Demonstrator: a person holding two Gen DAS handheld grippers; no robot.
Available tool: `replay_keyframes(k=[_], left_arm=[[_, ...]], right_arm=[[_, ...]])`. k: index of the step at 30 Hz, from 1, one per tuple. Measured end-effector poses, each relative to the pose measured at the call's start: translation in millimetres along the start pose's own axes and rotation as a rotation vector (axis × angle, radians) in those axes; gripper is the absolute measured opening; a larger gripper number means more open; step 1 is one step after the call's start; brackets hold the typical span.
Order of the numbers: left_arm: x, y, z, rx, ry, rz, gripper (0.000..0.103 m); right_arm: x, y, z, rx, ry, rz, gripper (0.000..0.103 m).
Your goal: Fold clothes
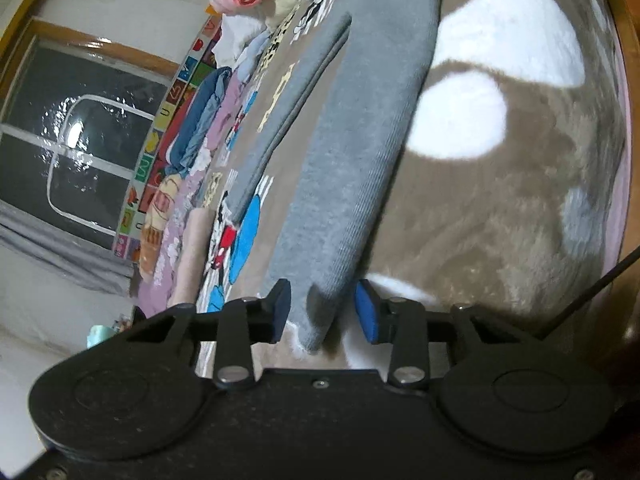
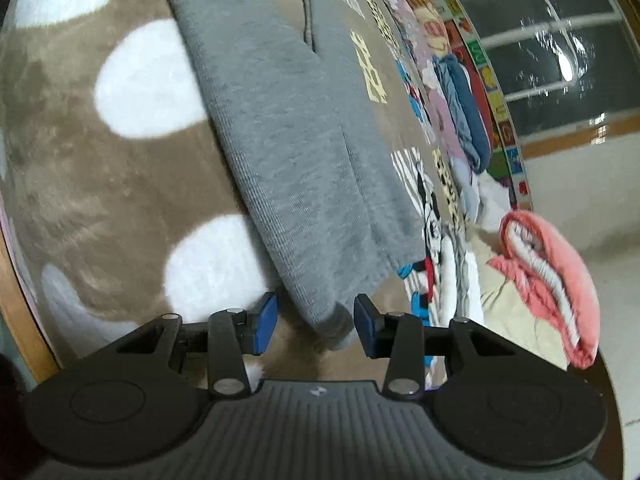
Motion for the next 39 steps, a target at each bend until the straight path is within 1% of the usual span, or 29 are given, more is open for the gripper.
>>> replay_keyframes(k=[1, 2, 3, 5, 6, 8, 9, 13, 16, 19, 22, 24, 29, 33, 39], left_arm=[[-1.6, 0.2, -1.4, 0.006, -0.001, -0.006, 0.029], [-3.3, 1.3, -3.1, 0.010, 0.001, -0.005, 0.019], [-4.5, 5.4, -4.5, 0.011, 0.003, 0.016, 0.004], [-1.7, 22.7, -3.3, 0.022, -0.022, 0.097, 0.004], [1.3, 36.4, -3.6, 0.028, -0.039, 0.154, 0.004], [7.2, 63.8, -4.7, 0.040, -0.072, 0.262, 0.004], [10.3, 75.5, -8.0, 0.046, -0.080, 0.294, 0.004], [25.0, 110.6, -28.5, 0.049, -0.095, 0.344, 0.004], [37.2, 130.4, -44.1, 0.054, -0.105, 0.359, 0.004], [49.2, 144.1, -58.2, 0.065, -0.111, 0.346, 0.004], [57.9, 156.6, -73.2, 0.055, -0.115, 0.368, 0.004], [61.8, 164.3, -87.3, 0.053, -0.105, 0.371, 0.004], [71.4, 183.2, -122.1, 0.048, -0.081, 0.378, 0.004], [73.3, 187.3, -146.8, 0.036, -0.051, 0.360, 0.004], [74.1, 184.8, -181.4, 0.001, -0.009, 0.354, 0.004]], right_arm=[[-0.6, -1.0, 0.6, 0.003, -0.007, -0.005, 0.042], [-1.1, -2.0, 1.3, 0.006, -0.014, -0.009, 0.041], [-1.7, -3.0, 1.9, 0.010, -0.021, -0.014, 0.039], [-2.8, -5.0, 3.3, 0.016, -0.035, -0.023, 0.016], [-3.3, -6.0, 3.9, 0.019, -0.042, -0.028, 0.016], [-0.8, -21.9, 10.4, 0.026, -0.067, -0.107, 0.014], [1.0, -31.4, 13.6, 0.015, -0.081, -0.132, 0.014], [6.9, -63.3, 16.6, 0.024, -0.108, -0.213, 0.013], [10.5, -83.1, 14.3, 0.051, -0.118, -0.262, 0.013], [12.8, -98.5, 7.5, 0.069, -0.122, -0.267, 0.012], [16.6, -114.0, -2.8, 0.088, -0.125, -0.273, 0.012], [19.5, -125.1, -15.6, 0.071, -0.127, -0.265, 0.012], [23.7, -141.0, -42.2, 0.089, -0.114, -0.265, 0.012], [25.0, -153.7, -64.8, 0.110, -0.105, -0.289, 0.012], [25.2, -161.2, -92.2, 0.132, -0.090, -0.306, 0.012]])
Point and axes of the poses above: each gripper's, at about its wrist camera, not at the fingertips, and z roughly against the way its jaws point, y to its left, x to its top, the point moved 9 cm from there along -z, roughly the way its jaws point, and after that the axes turned 5 degrees about -y, right-handed, at the moved point
